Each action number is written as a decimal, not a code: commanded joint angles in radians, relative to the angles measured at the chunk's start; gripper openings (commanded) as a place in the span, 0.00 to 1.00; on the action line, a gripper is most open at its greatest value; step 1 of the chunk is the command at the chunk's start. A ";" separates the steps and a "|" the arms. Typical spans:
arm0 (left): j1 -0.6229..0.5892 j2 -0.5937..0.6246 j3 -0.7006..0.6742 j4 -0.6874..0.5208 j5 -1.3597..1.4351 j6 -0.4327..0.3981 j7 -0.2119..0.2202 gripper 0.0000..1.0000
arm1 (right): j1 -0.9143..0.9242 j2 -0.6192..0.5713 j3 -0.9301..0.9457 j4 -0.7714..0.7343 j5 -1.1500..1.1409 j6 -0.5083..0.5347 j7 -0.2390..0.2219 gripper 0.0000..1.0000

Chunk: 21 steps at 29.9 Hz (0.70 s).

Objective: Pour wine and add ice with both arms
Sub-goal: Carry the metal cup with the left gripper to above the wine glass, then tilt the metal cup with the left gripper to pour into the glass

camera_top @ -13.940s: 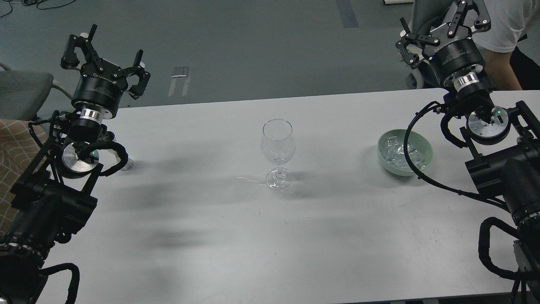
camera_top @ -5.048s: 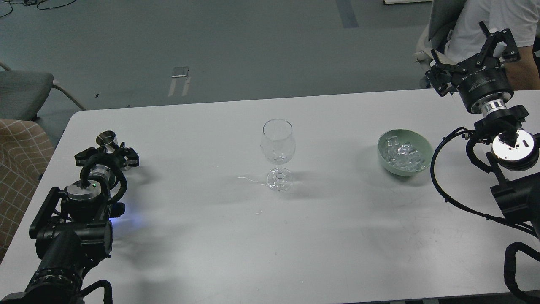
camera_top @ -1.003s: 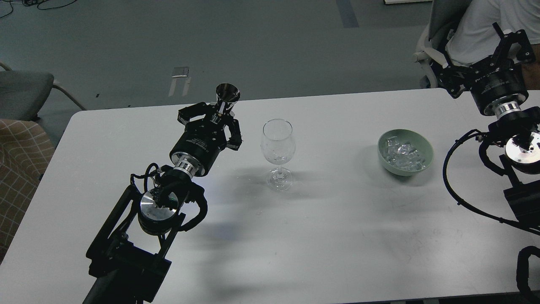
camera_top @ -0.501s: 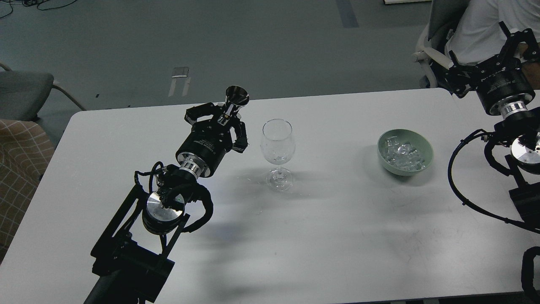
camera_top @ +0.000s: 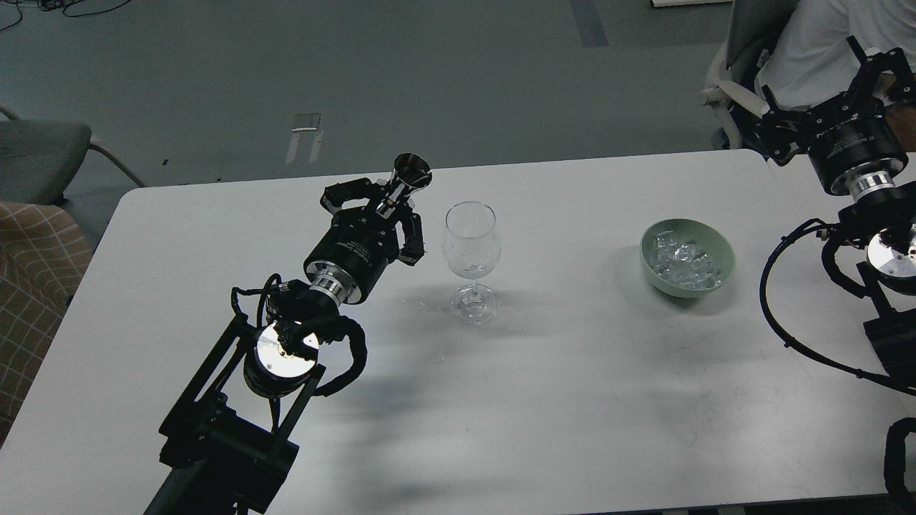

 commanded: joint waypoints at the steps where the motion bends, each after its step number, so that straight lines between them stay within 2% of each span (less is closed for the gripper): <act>1: -0.011 0.000 0.008 0.000 0.024 0.000 -0.001 0.00 | 0.000 -0.001 0.000 0.000 0.000 0.000 0.000 1.00; 5: -0.007 0.000 0.034 0.002 0.119 -0.009 0.000 0.00 | 0.000 -0.001 0.000 0.000 0.001 0.000 0.000 1.00; 21: -0.017 0.000 0.035 0.003 0.138 -0.012 -0.001 0.00 | -0.001 -0.004 0.000 0.000 0.000 0.002 0.000 1.00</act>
